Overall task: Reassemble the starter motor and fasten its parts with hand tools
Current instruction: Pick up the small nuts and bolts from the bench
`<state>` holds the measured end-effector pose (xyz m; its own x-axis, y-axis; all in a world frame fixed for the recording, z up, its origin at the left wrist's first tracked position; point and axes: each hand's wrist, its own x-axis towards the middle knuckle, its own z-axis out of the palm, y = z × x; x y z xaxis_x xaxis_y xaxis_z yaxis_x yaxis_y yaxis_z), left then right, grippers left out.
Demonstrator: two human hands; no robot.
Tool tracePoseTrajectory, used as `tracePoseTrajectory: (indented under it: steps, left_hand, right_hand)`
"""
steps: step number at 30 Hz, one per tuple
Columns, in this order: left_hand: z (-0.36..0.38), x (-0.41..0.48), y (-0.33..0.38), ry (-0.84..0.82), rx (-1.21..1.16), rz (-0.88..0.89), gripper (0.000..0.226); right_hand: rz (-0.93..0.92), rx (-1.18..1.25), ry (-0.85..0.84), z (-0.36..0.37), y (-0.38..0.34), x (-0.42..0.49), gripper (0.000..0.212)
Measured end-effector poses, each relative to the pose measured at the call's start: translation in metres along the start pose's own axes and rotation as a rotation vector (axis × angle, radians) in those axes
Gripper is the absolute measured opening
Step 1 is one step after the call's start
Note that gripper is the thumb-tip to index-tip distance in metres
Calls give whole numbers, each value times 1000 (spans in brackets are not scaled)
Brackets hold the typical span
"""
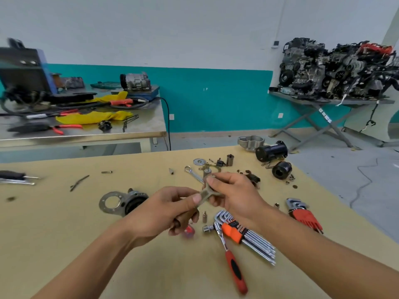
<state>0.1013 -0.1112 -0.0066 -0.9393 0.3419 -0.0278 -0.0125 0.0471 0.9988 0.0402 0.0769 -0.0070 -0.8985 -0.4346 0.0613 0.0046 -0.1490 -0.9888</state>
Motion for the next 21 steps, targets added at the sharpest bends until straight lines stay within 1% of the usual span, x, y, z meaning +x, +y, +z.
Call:
tracePoseTrajectory:
  steps: [2,3,4,5,6,8,10,11,13,14,16,18,20,21]
  left_hand:
    - [-12,-20,-3,-62,5,-2,34]
    - [-20,-31,-5,-66,58,-14,33]
    - [-27,-40,-9,-43,146,-30,30]
    - [-34,-49,-14,14,254,-48,25]
    - [-41,-57,-21,103,371,-65,19]
    - [-54,-71,-41,340,636,-78,11]
    - [-62,-83,-60,549,873,-15,12]
    - [-65,-87,-68,612,931,35,12]
    - [-71,-92,-82,669,997,111,11]
    - [-74,-93,-86,685,1020,127,10]
    - [-79,-93,-92,708,1046,115,13]
    - [-84,-93,-96,719,1063,83,22]
    - [-87,-94,-103,749,1111,54,30]
    - [-89,-94,-106,792,1139,57,34]
  right_hand:
    - [184,160,-53,18,3,6,17]
    - [253,217,-41,26,5,10,18]
    - [299,260,-6,34,8,16,19]
    - [305,260,39,40,10,23,18]
    - [269,191,78,45,14,29,17]
    - [141,-117,94,54,26,38,14]
    - [37,-431,23,64,44,42,12]
    - [16,-530,-11,68,53,43,12]
    - [-8,-670,-63,77,67,46,15]
    - [-25,-743,-79,80,72,47,21]
    - [-68,-879,-79,81,73,49,36]
    - [-86,-988,-74,70,65,51,45]
    - [-120,-1045,-47,46,49,55,51]
    - [-148,-1039,-5,29,38,56,50]
